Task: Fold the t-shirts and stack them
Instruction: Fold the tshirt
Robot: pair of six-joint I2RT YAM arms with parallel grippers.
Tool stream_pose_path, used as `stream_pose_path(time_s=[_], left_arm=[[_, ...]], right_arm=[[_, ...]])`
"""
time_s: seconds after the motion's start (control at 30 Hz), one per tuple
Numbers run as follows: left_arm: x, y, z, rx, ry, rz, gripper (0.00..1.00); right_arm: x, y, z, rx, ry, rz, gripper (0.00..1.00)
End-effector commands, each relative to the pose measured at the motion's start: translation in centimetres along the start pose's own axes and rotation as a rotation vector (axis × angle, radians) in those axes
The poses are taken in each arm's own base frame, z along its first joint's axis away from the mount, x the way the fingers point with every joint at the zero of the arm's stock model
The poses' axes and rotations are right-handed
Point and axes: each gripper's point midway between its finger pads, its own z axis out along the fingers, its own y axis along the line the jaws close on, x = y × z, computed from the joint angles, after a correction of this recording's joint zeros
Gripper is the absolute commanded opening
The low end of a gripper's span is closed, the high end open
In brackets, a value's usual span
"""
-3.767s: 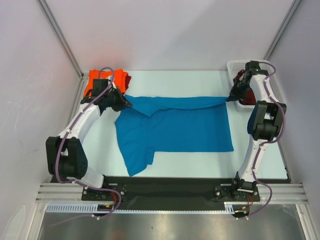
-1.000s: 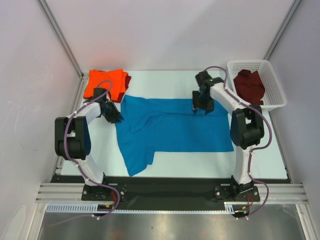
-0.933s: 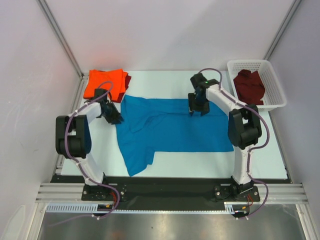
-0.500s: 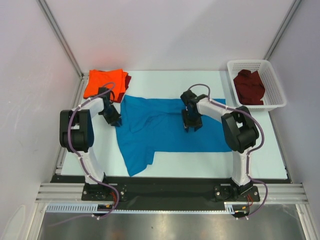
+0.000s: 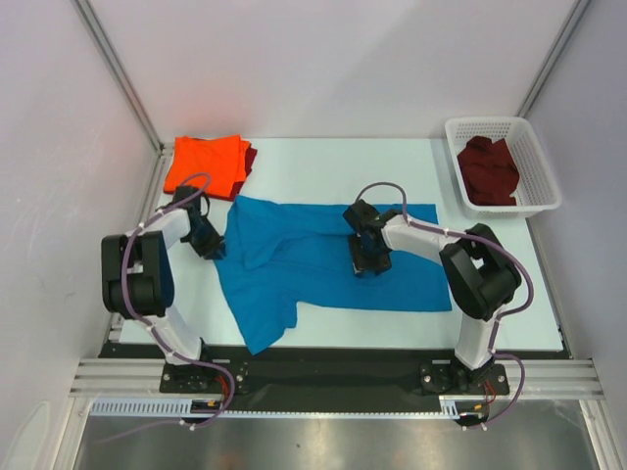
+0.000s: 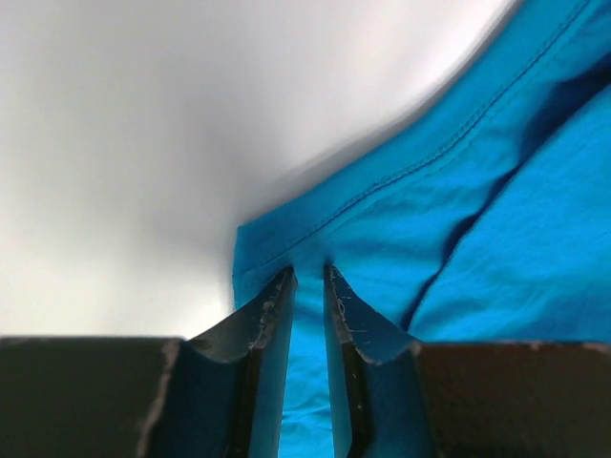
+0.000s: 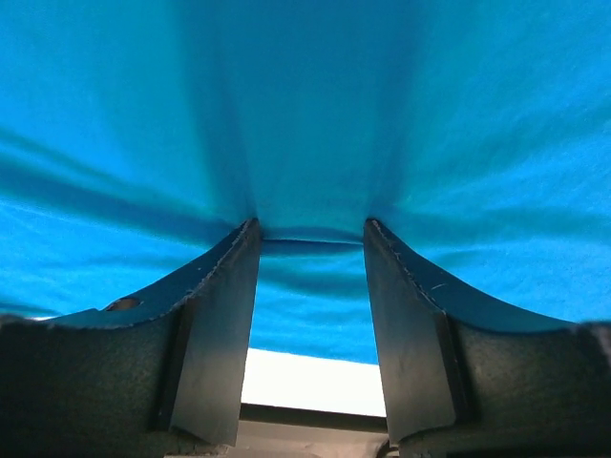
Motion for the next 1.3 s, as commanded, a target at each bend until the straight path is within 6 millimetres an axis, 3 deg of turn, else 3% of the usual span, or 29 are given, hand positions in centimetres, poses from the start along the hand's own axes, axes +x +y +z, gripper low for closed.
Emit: stream_pose_path(time_s=[0.0,0.1,0.13,0.23,0.27,0.4,0.43,0.5,0.53,0.57,0.63,0.67,0.73,0.9,1.03,1.07,1.27], left_arm=[[4.3,7.3,0.5,-0.234,0.09,0.053,0.27],[3.9,7.0,-0.3,-0.206,0.05,0.058,0.28],[3.0,6.4,-0.6,-0.19,0.024,0.069,0.29],[1.0,4.8,-1.4,-0.137,-0.024,0.095,0.29],[-0.5,3.7,-2.2,-0.101,-0.065,0.109,0.3],[-3.5,0.7,-4.5,-0.005,-0.145,0.131,0.33],[-4.2,0.1,-5.1,0.007,-0.166,0.139,0.33],[-5.2,-2.3,-6.4,0.093,-0.19,0.16,0.33],[-5.5,-3.0,-6.8,0.122,-0.197,0.162,0.32],[-6.3,-4.3,-7.4,0.168,-0.221,0.165,0.32],[-6.6,-5.9,-7.5,0.229,-0.214,0.153,0.3],[-7.1,-7.0,-7.9,0.27,-0.221,0.139,0.29],[-7.5,-9.1,-7.3,0.359,-0.2,0.14,0.29],[-8.6,-14.4,-6.5,0.518,-0.186,0.15,0.27],[-8.3,-14.9,-3.4,0.443,-0.106,0.086,0.26],[-8.1,-14.6,-1.9,0.391,-0.094,0.075,0.25],[-8.7,-12.5,1.4,0.229,-0.078,0.018,0.26]], right_arm=[[1.5,-1.8,0.1,0.029,0.064,0.029,0.53],[-1.1,-3.0,-0.6,0.023,0.019,0.022,0.54],[-3.1,-3.4,-1.6,0.017,-0.024,0.026,0.54],[-6.2,-4.6,-3.5,0.021,-0.09,0.052,0.56],[-8.0,-5.0,-4.5,0.014,-0.132,0.075,0.57],[-13.1,-9.3,-6.2,0.056,-0.234,0.188,0.58],[-13.8,-11.3,-5.5,0.085,-0.23,0.226,0.57],[-16.2,-12.8,-5.8,0.094,-0.271,0.255,0.54],[-16.3,-13.7,-4.0,0.108,-0.229,0.273,0.52],[-16.6,-14.9,-3.7,0.116,-0.217,0.298,0.45],[-18.0,-15.7,-3.3,0.113,-0.226,0.323,0.41],[-18.1,-16.3,-2.1,0.114,-0.205,0.335,0.38],[-19.5,-16.5,-2.1,0.107,-0.23,0.344,0.39],[-20.0,-18.1,-0.8,0.111,-0.209,0.407,0.44],[-19.3,-18.8,-0.3,0.121,-0.182,0.459,0.51],[-18.9,-18.9,-0.2,0.131,-0.168,0.476,0.53],[-18.6,-18.9,0.3,0.133,-0.16,0.531,0.57]])
